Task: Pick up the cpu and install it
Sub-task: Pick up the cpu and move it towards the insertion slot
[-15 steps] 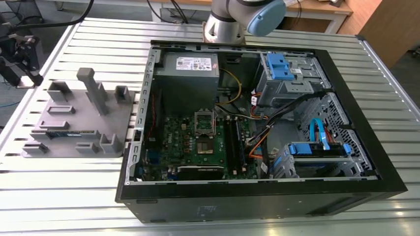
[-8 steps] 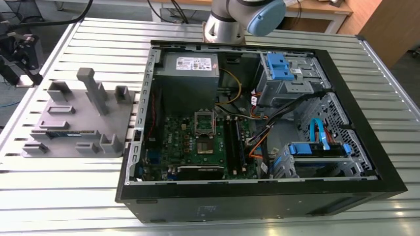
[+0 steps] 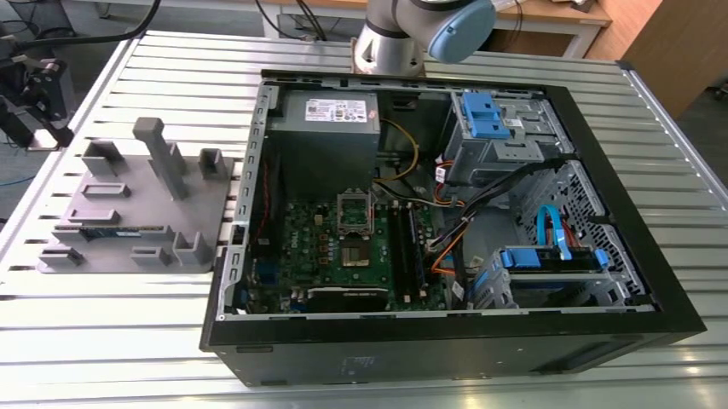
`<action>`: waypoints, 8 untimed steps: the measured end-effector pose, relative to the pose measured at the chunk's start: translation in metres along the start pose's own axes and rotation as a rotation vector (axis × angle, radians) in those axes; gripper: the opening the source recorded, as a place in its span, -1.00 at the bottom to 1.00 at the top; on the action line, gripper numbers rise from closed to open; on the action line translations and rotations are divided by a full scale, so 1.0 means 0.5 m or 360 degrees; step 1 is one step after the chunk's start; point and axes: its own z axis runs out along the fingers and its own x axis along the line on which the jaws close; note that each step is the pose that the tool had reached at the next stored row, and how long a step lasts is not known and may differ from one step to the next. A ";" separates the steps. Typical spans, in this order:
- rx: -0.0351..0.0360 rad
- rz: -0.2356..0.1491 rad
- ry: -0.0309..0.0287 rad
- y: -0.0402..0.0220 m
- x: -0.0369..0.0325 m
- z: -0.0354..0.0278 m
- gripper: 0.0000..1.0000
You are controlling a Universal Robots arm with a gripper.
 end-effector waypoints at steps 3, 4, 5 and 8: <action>0.0000 0.0000 0.00005 0.000 0.000 -0.002 -0.06; 0.0000 0.0000 0.00004 0.000 0.000 -0.003 -0.06; 0.0000 0.0000 0.00002 0.000 0.000 -0.004 -0.06; 0.0000 0.0000 0.00001 0.000 0.000 -0.008 -0.06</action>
